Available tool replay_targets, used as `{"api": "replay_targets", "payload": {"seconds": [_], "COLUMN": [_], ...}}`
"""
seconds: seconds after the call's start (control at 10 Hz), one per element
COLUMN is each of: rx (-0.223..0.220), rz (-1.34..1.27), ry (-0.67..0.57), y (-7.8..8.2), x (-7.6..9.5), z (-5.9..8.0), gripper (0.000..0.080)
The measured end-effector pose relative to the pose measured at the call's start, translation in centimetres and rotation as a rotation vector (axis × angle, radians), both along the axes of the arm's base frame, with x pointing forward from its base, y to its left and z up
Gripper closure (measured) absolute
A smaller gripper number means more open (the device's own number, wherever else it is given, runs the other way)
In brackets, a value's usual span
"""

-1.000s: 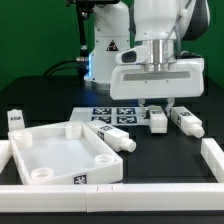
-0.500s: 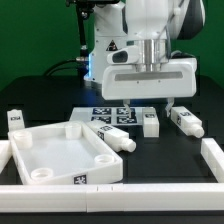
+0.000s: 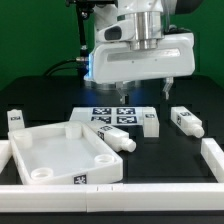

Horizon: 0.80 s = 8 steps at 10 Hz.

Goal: Assemble desk

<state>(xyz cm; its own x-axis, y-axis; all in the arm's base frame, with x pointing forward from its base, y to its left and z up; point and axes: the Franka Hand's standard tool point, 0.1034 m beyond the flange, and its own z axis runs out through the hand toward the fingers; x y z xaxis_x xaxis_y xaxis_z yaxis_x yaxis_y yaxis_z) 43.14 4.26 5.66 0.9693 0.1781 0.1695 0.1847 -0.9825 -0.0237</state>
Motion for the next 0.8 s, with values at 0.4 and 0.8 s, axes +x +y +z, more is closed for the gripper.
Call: {"api": "replay_targets", "payload": {"seconds": [0.4, 0.8], "rx": [-0.022, -0.034], "rz": [0.133, 0.327], "ry": [0.027, 0.033], "y": [-2.4, -3.5], "x": [0.8, 5.6], "z": [-1.1, -0.8], "gripper": [0.0150, 0.0150]}}
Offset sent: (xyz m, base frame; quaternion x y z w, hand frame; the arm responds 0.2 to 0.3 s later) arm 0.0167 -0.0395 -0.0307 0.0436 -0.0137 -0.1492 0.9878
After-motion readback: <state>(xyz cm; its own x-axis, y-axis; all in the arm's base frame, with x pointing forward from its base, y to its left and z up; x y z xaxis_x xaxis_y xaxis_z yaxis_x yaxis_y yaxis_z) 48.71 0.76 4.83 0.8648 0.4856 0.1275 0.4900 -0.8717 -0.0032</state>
